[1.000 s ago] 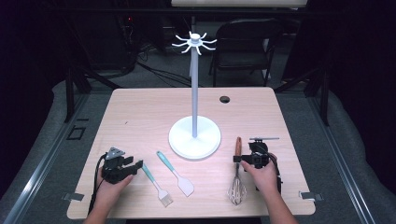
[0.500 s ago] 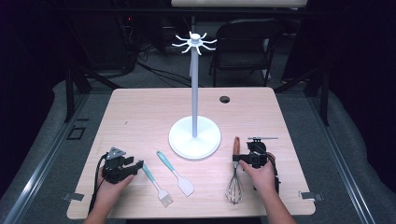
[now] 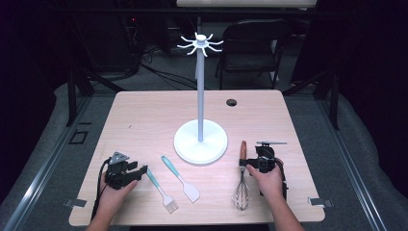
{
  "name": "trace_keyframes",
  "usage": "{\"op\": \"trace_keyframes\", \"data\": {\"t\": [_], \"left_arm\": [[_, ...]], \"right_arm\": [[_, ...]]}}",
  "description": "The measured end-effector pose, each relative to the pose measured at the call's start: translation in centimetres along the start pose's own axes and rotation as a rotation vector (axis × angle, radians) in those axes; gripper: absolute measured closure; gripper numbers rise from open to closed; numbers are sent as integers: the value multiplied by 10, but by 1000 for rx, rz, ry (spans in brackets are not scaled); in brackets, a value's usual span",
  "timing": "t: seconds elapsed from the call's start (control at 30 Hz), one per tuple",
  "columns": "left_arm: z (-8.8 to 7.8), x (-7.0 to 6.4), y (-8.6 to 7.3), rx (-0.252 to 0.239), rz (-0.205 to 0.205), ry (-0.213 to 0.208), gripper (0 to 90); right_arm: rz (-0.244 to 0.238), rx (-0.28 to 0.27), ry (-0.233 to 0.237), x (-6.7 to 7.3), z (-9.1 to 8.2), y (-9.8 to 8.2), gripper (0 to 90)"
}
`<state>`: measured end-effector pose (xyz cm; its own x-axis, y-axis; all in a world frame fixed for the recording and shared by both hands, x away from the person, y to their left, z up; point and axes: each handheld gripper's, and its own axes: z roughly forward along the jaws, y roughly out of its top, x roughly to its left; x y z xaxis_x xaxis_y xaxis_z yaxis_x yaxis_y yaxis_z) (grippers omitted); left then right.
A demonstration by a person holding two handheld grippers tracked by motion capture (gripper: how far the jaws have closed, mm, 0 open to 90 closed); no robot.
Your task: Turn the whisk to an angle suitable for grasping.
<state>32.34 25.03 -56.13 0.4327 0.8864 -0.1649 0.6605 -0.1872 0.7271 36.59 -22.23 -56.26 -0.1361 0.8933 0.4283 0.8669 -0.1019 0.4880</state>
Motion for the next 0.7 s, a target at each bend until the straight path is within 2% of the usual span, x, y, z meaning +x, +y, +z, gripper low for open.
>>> {"op": "trace_keyframes", "data": {"t": [0.27,0.7], "left_arm": [[0,0,0,0,-1,-1,494],[0,1,0,3,-3,-2,495]], "right_arm": [[38,19,10,2,6,1,601],[-21,32,-85,20,13,4,618]]}}
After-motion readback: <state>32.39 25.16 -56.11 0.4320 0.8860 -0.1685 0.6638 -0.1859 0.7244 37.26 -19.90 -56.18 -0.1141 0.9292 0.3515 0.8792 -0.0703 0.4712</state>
